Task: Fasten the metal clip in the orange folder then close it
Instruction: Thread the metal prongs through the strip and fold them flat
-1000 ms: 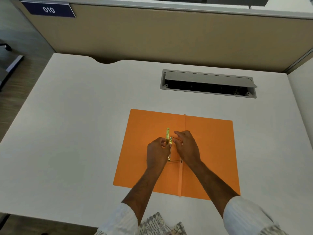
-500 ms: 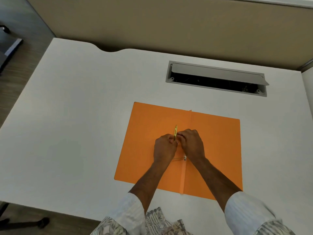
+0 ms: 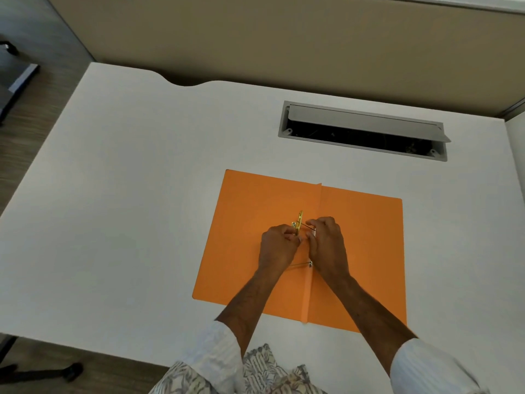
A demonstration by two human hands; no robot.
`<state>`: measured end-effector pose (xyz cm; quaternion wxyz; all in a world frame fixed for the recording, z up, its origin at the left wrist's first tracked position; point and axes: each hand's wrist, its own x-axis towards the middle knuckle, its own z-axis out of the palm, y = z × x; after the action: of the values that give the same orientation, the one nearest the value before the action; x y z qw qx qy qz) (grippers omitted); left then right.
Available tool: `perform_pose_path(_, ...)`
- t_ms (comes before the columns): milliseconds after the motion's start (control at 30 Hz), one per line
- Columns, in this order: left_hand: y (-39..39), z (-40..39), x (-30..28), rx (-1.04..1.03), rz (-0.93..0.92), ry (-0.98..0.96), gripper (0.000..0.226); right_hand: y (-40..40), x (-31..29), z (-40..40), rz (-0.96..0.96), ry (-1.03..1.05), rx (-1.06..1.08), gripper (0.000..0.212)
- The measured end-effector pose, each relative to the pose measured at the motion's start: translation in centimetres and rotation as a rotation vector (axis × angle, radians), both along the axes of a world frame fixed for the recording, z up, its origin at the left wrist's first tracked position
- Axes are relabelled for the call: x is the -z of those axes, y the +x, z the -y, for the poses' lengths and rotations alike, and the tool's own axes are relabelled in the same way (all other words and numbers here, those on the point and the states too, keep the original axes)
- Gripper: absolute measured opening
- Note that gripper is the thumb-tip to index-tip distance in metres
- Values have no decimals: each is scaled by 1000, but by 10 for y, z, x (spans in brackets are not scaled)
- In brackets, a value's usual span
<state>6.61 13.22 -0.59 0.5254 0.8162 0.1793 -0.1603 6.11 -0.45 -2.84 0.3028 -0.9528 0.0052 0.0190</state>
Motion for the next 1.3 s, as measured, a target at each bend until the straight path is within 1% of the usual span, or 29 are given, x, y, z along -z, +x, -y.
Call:
perform_pose_path(67, 2, -2, 2, -31, -79, -74, 22, -18, 3, 9, 1, 0, -78, 22)
perform_pose_path(133, 4, -5, 2, -53, -138, -124, 22, -35, 6, 18, -26, -1, -218, 22)
perform_pose_path(200, 4, -7, 4, -55, -156, -143, 23, -47, 6, 22, -72, -5, -314, 23)
perform_pose_path(300, 3, -7, 3, -41, -156, -153, 26, -55, 5, 23, -98, -42, -358, 24)
perform_pose_path(400, 3, -5, 1, -28, -154, -144, 26, -54, 4, 17, -59, -87, -344, 24)
perform_pose_path(533, 4, -2, -2, -28, -151, -140, 26, -50, 4, 11, 13, -151, -313, 14)
perform_pose_path(633, 5, -2, -5, -34, -150, -141, 26, -49, 5, 10, 46, -145, -293, 11)
perform_pose_path(767, 8, -3, -5, -37, -157, -147, 25, -50, 3, 9, 40, -116, -224, 8)
perform_pose_path(867, 9, -3, -4, -42, -164, -153, 25, -50, 0, 8, 35, -96, -198, 11)
perform_pose_path(1300, 8, 2, -2, -41, -149, -148, 26, -48, -3, 10, -18, -105, -217, 16)
